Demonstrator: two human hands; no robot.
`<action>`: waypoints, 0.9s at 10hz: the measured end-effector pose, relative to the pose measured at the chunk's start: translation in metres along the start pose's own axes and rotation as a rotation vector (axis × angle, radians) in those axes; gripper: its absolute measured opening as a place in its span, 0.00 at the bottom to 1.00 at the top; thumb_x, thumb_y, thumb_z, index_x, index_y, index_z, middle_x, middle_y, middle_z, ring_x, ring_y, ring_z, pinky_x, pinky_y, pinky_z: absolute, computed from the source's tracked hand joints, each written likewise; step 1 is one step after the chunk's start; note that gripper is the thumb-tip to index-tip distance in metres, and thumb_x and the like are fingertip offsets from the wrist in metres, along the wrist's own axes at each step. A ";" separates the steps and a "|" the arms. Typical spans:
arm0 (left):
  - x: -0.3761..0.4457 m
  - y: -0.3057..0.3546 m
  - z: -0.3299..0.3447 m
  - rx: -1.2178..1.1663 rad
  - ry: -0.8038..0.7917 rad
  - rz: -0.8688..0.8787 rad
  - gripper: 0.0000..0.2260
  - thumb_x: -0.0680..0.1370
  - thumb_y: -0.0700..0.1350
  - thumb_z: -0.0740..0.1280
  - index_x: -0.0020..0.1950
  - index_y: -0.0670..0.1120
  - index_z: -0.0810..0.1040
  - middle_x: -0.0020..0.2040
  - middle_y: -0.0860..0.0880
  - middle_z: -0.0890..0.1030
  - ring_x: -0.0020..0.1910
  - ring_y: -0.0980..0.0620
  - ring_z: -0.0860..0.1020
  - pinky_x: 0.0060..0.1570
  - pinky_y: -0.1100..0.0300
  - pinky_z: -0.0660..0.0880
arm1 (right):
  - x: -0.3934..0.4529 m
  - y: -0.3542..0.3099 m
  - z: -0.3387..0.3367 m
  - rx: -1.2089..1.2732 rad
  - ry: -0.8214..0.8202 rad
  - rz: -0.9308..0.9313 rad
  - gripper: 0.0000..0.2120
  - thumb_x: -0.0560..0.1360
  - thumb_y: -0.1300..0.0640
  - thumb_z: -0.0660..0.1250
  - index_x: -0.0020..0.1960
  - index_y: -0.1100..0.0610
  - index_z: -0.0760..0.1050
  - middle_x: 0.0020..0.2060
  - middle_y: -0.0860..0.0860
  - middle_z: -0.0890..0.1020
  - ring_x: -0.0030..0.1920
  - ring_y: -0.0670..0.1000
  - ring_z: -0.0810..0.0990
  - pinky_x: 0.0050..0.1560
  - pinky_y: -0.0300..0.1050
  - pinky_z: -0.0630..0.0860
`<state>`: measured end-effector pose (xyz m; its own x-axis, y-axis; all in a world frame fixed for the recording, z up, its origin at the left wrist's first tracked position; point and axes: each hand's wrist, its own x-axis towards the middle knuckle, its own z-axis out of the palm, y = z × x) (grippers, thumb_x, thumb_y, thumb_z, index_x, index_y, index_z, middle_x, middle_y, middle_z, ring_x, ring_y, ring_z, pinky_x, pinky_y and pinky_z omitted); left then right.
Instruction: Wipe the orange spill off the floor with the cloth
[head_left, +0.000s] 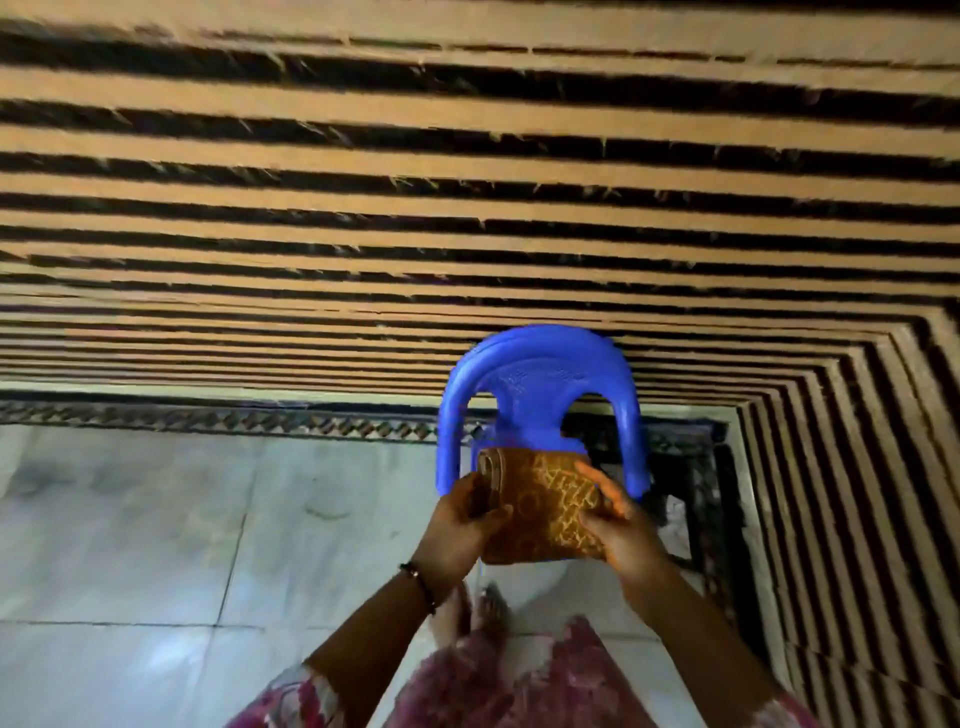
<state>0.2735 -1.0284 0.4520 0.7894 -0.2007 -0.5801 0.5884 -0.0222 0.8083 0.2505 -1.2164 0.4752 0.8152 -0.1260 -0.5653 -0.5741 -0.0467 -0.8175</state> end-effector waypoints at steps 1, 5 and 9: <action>0.048 -0.036 0.014 0.030 0.017 -0.086 0.18 0.68 0.39 0.70 0.58 0.42 0.76 0.46 0.50 0.83 0.46 0.55 0.79 0.46 0.61 0.76 | 0.041 0.041 -0.012 -0.122 0.062 0.016 0.17 0.75 0.60 0.67 0.62 0.50 0.71 0.55 0.52 0.79 0.49 0.41 0.78 0.57 0.49 0.75; 0.232 -0.216 0.021 0.078 0.080 -0.278 0.13 0.70 0.26 0.66 0.46 0.42 0.75 0.34 0.53 0.83 0.33 0.60 0.80 0.33 0.66 0.77 | 0.232 0.243 -0.004 -0.414 0.074 0.144 0.25 0.75 0.70 0.61 0.70 0.56 0.66 0.57 0.47 0.72 0.58 0.47 0.71 0.46 0.23 0.62; 0.186 -0.212 -0.006 0.662 -0.086 -0.173 0.20 0.75 0.43 0.69 0.67 0.44 0.73 0.64 0.47 0.76 0.65 0.48 0.73 0.58 0.69 0.63 | 0.219 0.245 -0.031 -0.459 0.201 0.134 0.11 0.73 0.63 0.62 0.51 0.57 0.80 0.44 0.57 0.81 0.51 0.61 0.79 0.46 0.46 0.69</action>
